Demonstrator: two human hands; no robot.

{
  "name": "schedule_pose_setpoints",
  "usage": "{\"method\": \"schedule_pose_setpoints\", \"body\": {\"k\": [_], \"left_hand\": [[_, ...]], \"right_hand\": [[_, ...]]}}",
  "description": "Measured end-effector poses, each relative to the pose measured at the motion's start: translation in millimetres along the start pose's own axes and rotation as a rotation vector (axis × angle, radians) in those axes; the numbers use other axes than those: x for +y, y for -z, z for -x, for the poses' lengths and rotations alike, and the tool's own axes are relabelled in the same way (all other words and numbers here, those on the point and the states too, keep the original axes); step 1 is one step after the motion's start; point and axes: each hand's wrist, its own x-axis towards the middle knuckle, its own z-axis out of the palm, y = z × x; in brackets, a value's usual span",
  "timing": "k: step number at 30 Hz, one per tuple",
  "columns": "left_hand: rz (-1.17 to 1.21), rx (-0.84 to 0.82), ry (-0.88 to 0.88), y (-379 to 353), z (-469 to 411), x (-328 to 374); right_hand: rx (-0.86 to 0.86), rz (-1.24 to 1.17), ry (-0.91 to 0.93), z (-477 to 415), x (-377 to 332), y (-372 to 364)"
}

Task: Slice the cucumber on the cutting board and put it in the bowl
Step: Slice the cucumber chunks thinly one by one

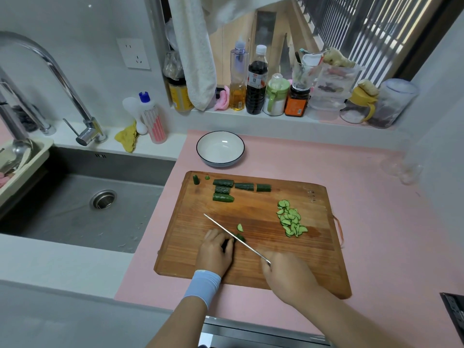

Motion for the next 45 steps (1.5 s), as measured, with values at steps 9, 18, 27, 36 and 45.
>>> {"method": "schedule_pose_setpoints", "body": {"k": [9, 18, 27, 36, 45], "left_hand": [[-0.017, -0.013, 0.014, -0.7, 2.4, 0.8], [-0.028, 0.003, 0.013, -0.1, 3.3, -0.1], [-0.024, 0.016, 0.0, -1.3, 2.9, -3.0], [-0.005, 0.019, -0.023, -0.4, 4.9, -2.7], [-0.023, 0.015, -0.024, 0.8, 6.5, -3.1]], "right_hand": [[-0.019, -0.015, -0.009, -14.0, -8.5, -0.5], [0.023, 0.004, 0.034, -7.4, -7.5, -1.0], [0.005, -0.019, 0.008, 4.8, 3.1, 1.4], [-0.056, -0.031, -0.058, -13.0, -15.8, 0.3], [-0.024, 0.011, 0.003, -7.9, -16.4, -1.1]]}}
